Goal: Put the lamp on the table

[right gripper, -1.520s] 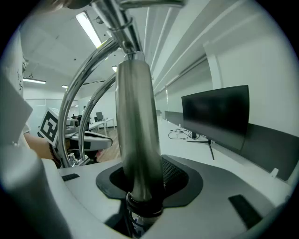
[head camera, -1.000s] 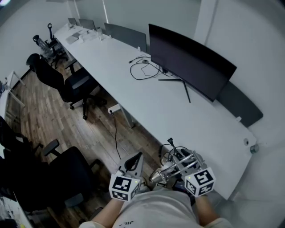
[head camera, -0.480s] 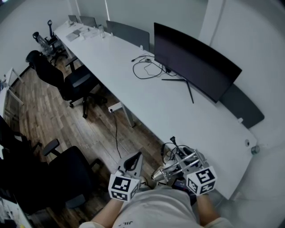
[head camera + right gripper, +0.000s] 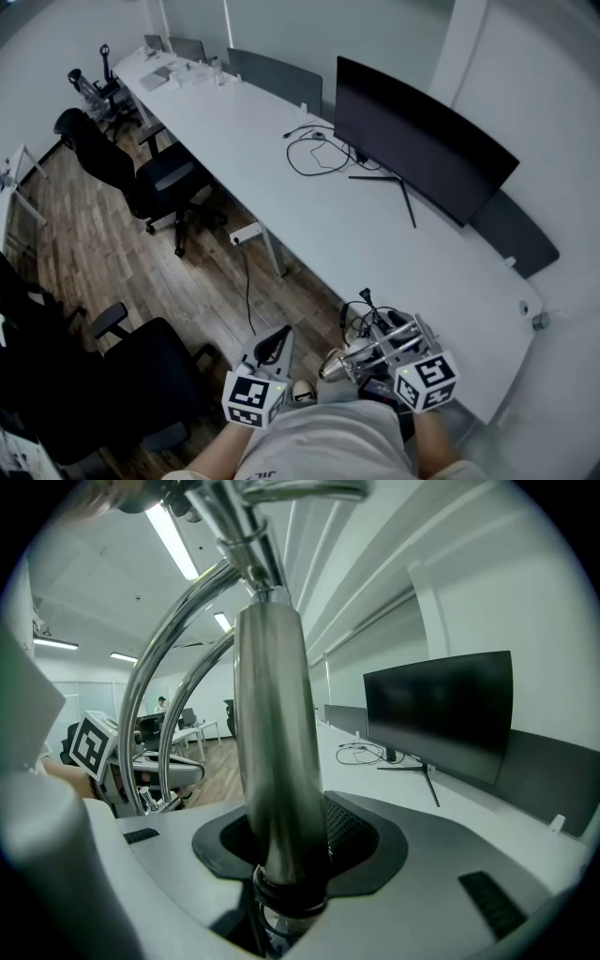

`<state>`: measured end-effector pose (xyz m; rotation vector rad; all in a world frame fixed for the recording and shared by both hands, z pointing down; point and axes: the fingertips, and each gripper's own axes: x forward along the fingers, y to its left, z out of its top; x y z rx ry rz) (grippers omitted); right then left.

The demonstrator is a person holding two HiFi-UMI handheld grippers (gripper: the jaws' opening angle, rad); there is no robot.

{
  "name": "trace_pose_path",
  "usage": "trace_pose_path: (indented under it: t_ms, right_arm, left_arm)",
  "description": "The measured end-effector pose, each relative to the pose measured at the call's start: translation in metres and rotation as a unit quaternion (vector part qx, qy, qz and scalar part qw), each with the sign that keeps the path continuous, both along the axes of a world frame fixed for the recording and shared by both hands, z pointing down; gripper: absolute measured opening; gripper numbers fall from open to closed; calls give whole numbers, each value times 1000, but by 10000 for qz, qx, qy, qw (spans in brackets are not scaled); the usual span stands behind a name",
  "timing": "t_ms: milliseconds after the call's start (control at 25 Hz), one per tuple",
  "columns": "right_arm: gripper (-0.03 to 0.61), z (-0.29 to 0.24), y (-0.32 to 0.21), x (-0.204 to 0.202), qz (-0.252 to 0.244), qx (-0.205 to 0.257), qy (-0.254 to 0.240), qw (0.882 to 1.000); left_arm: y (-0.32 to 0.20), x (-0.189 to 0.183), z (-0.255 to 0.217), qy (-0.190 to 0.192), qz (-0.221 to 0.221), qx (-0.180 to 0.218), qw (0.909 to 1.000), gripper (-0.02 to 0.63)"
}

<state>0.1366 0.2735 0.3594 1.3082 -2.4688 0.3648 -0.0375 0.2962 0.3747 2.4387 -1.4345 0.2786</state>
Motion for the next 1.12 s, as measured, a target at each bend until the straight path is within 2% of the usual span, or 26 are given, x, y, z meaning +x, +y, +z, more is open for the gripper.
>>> trace_pose_path:
  t_ms: [440,1120]
  right_arm:
    - [167,13,-57,-19,-207,-87,83,9997]
    - [167,2,-202,-30,-543,26,4,9985]
  left_arm:
    - [-52,-16,9,30,-167,-18,9999,5]
    - [-188,-23,-12,-44,-548,90,9984,5]
